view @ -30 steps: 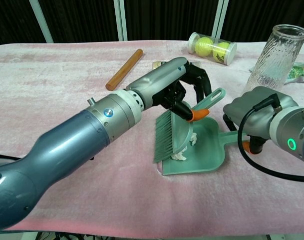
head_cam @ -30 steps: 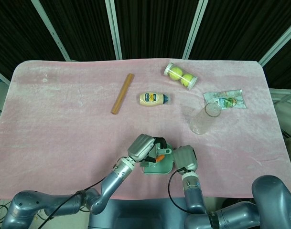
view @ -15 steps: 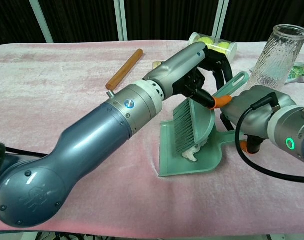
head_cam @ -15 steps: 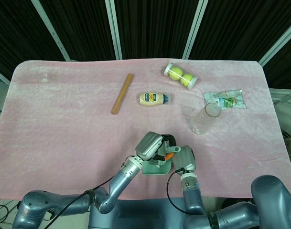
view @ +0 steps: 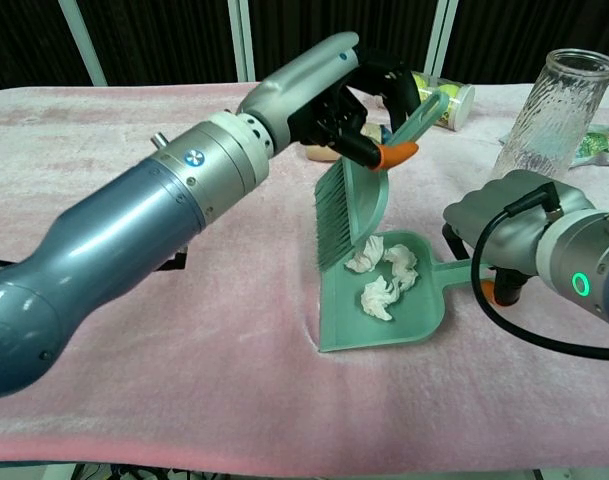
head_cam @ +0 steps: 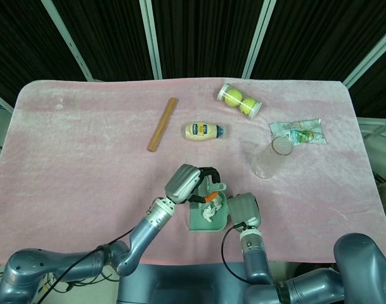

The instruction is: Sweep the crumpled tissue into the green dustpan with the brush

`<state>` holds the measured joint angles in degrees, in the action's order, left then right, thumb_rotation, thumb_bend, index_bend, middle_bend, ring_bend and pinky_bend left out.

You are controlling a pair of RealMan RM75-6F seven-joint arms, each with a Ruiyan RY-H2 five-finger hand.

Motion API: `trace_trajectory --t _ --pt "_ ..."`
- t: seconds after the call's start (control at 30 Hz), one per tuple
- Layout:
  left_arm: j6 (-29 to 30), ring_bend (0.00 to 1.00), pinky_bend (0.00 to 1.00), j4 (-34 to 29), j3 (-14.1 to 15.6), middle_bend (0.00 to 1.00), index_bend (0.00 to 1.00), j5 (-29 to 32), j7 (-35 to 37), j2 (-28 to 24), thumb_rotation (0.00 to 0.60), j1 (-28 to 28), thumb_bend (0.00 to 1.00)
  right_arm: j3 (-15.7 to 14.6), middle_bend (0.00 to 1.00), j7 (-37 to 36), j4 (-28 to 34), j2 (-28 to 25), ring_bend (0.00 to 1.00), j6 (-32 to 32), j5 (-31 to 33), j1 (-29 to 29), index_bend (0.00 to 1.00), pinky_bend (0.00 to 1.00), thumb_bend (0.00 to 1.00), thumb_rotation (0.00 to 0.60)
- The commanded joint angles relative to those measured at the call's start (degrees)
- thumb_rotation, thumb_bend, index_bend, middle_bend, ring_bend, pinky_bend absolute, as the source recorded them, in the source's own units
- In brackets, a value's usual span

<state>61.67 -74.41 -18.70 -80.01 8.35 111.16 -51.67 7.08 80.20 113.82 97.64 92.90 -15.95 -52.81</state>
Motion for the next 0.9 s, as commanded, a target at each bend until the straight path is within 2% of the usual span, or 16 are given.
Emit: trace_trajectory --t 0.03,0.27,0.63,0.9 --pt "-0.2 0.85 0.97 -1.9 -0.8 0.66 0.6 -0.1 -0.1 -2.7 0.6 0.1 0.44 0.0 0.52 0.0 0.0 0.0 0.63 0.2 0.0 0.0 0.58 0.75 0.4 0.6" --pt "-2.2 0.85 0.97 -5.0 -0.3 0.66 0.6 0.9 -3.3 -8.8 0.6 0.8 0.44 0.2 0.52 0.0 0.2 -0.3 0.63 0.5 0.1 0.2 0.58 0.75 0.4 0.6" --pt "-10.6 0.85 0.97 -6.5 7.0 0.66 0.6 3.0 -19.4 -22.5 0.6 1.9 0.43 0.2 0.52 -0.3 0.1 -0.5 0.63 -0.2 0.4 0.4 0.58 0.75 0.4 0.6" --pt "-13.8 0.85 0.97 -6.2 10.8 0.66 0.6 6.2 -26.0 -27.2 0.6 3.0 0.43 0.0 0.52 -0.8 -0.3 -0.3 0.63 -0.7 0.4 0.6 0.58 0.75 0.4 0.6"
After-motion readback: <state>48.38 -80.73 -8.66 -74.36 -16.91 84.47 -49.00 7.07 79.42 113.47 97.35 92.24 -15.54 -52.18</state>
